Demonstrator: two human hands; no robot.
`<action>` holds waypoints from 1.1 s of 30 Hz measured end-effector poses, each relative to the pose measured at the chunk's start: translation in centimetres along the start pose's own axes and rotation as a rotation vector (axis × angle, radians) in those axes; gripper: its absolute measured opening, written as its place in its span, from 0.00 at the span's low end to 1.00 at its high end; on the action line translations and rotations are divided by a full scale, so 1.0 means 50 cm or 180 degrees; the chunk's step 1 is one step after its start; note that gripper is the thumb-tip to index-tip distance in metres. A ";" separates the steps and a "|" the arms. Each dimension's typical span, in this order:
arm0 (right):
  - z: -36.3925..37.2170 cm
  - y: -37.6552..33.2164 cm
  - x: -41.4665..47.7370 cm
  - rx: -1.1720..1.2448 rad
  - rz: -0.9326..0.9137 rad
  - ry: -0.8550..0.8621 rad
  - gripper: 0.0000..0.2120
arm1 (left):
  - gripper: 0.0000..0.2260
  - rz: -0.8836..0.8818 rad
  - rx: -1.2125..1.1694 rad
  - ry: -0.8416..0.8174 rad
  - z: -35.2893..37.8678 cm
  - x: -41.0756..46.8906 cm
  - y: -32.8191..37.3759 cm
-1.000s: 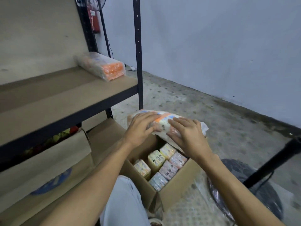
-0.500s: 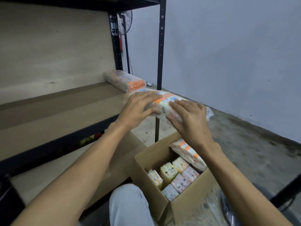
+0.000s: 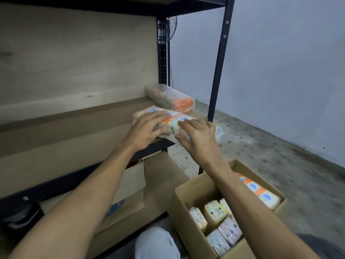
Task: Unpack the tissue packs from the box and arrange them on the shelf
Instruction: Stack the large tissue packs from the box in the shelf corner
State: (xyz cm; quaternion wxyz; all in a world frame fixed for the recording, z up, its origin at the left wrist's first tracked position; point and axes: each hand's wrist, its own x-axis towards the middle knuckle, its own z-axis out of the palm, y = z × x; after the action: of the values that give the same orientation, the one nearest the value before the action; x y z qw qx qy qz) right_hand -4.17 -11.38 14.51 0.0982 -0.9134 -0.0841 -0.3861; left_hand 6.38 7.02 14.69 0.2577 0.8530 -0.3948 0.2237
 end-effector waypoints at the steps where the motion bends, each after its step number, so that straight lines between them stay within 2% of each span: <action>1: 0.015 -0.003 0.008 0.0032 0.0011 -0.0028 0.15 | 0.23 -0.0043 0.0045 -0.0063 -0.001 0.001 -0.015; 5: 0.050 -0.009 0.030 0.0072 0.0024 -0.0024 0.14 | 0.25 -0.0145 0.0204 -0.0214 -0.004 0.010 -0.057; 9: 0.088 -0.018 0.067 0.0075 0.0063 -0.0109 0.15 | 0.28 -0.0282 0.0677 -0.0134 0.003 0.015 -0.094; 13: 0.137 -0.038 0.100 0.0066 0.0189 -0.0077 0.15 | 0.34 -0.1245 0.0700 0.0063 0.019 -0.001 -0.109; 16: 0.173 -0.051 0.121 0.0082 0.0375 -0.0045 0.16 | 0.39 -0.2037 0.0637 -0.0133 0.024 -0.005 -0.122; 18: 0.192 -0.061 0.134 0.0089 0.0473 -0.0102 0.17 | 0.37 -0.2310 0.0679 -0.0380 0.028 -0.007 -0.131; 22: 0.203 -0.068 0.151 0.0188 0.0493 -0.0197 0.22 | 0.33 -0.2281 0.0834 -0.0805 0.035 -0.009 -0.133; 26: 0.181 -0.045 0.145 0.0715 0.0395 0.0191 0.24 | 0.31 -0.2266 0.0918 -0.0850 0.033 -0.007 -0.129; 30: 0.175 -0.016 0.128 0.0188 0.0349 -0.0093 0.29 | 0.30 -0.2287 0.1001 -0.0912 0.036 -0.005 -0.127; 33: 0.180 -0.004 0.122 0.0127 0.0305 -0.0248 0.34 | 0.30 -0.2312 0.1006 -0.0920 0.036 -0.004 -0.127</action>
State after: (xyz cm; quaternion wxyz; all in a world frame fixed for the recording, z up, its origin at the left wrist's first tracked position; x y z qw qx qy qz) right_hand 6.19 -8.51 12.77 0.1314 -0.9286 -0.0517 -0.3433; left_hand 11.58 9.56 11.53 0.1278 0.9884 -0.0613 0.0542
